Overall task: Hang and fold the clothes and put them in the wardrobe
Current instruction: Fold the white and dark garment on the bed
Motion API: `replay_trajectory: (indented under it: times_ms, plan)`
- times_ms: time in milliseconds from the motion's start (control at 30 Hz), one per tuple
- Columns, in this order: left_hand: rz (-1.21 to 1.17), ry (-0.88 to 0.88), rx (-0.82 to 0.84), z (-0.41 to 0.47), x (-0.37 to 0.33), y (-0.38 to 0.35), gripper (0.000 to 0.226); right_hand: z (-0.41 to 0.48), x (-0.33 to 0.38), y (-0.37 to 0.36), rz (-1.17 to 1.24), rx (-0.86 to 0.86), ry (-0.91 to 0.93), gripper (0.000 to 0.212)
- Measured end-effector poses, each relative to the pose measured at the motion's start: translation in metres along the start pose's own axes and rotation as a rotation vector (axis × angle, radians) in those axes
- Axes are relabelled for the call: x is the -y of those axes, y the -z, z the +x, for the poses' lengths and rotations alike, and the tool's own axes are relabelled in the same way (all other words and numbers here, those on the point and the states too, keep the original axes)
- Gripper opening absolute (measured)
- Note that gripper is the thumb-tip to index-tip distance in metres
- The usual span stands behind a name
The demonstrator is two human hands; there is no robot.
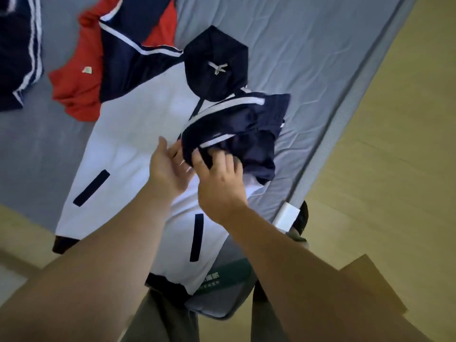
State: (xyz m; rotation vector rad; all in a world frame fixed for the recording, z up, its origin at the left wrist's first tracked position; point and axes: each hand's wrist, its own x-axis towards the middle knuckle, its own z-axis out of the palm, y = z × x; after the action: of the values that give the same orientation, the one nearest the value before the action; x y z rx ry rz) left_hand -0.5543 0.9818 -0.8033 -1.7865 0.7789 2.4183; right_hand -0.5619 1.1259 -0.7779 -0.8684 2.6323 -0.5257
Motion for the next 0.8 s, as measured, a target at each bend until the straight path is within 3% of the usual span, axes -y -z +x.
replay_trajectory:
  times_ms: [67,133,267,333,400,433,500,600,667,733,800]
  plan:
    - [-0.045,-0.042,-0.141,-0.004,-0.021,0.042,0.071,-0.021,0.005,-0.035,-0.157,0.442,0.168,0.104]
    - [0.097,-0.017,-0.175,-0.01,-0.032,0.074,0.072,-0.034,0.007,-0.056,-0.16,0.661,0.179,0.109]
    - [0.491,-0.022,-0.143,-0.017,-0.03,0.103,0.04,-0.04,0.026,-0.072,-0.05,0.611,-0.004,0.105]
    - [0.504,-0.057,-0.25,-0.014,-0.028,0.116,0.038,-0.035,0.032,-0.074,-0.076,0.595,-0.08,0.092]
    - [0.302,-0.012,-0.291,-0.017,-0.031,0.131,0.034,-0.027,0.038,-0.073,-0.171,0.59,-0.126,0.067]
    - [0.163,-0.006,-0.216,-0.024,-0.035,0.138,0.039,-0.023,0.043,-0.073,-0.213,0.576,-0.143,0.057]
    - [-0.154,-0.081,-0.061,-0.035,-0.04,0.159,0.058,-0.015,0.054,-0.073,-0.235,0.523,-0.183,0.047]
    - [-0.54,-0.18,-0.018,-0.045,-0.052,0.203,0.047,-0.006,0.071,-0.079,-0.144,0.391,-0.224,0.04]
    - [-0.583,-0.158,-0.003,-0.049,-0.059,0.223,0.045,-0.003,0.082,-0.085,-0.045,0.37,-0.22,0.04]
    - [-0.476,-0.117,-0.048,-0.048,-0.066,0.234,0.052,-0.004,0.09,-0.091,-0.009,0.443,-0.184,0.044]
    - [-0.315,-0.114,-0.063,-0.05,-0.076,0.239,0.042,-0.006,0.094,-0.096,-0.103,0.534,-0.139,0.046]
